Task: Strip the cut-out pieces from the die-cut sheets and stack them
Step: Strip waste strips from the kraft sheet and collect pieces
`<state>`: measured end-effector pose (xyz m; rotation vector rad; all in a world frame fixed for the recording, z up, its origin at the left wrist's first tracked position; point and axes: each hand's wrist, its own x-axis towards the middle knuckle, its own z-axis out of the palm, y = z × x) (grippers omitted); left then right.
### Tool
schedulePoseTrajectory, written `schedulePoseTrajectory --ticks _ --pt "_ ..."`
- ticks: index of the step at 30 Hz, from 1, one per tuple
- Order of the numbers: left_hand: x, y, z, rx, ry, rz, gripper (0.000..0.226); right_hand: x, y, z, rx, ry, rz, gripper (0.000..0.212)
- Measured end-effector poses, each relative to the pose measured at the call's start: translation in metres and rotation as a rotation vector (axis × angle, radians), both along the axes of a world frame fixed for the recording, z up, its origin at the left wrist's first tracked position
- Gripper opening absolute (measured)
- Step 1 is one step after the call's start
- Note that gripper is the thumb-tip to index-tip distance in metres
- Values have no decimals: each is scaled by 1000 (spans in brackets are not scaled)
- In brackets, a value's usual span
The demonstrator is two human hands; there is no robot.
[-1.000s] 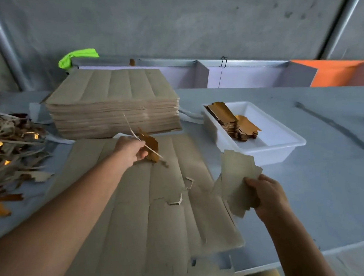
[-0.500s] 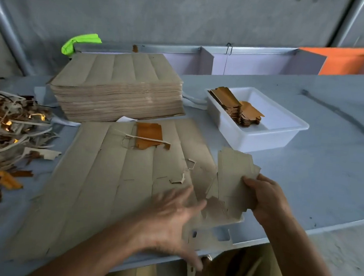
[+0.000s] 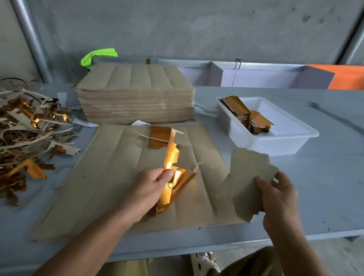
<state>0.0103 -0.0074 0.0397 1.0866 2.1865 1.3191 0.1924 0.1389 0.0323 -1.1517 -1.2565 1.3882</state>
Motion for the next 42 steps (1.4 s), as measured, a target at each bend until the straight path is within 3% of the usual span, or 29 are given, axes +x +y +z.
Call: schedulePoseTrajectory --ticks 3,6,8,13,17,22,28,32,36,42 --pt "4 6 6 234 -416 170 28 -10 -8 5 294 -263 61 59" --pt "10 11 9 278 -543 213 20 -27 -22 6 601 -540 174 39" --pt "10 13 6 301 -571 163 20 -39 -32 8 687 -602 223 23" --pt "11 14 -3 312 -584 -4 23 -67 -40 15 630 -585 408 23" --pt "8 21 -8 345 -719 -65 29 -75 -41 14 628 -549 457 40" --pt "4 24 -16 327 -838 -162 29 -74 -36 11 590 -556 492 45" --pt "3 22 -17 312 -694 -218 22 -78 -30 8 446 -484 531 32" --pt "12 27 -19 339 -635 -115 16 -76 -25 8 273 -416 547 19" --pt "13 31 -20 327 -409 31 25 -68 -12 8 164 -476 506 18" --pt "14 25 -18 242 -194 -138 21 -78 5 15 94 -500 539 10"
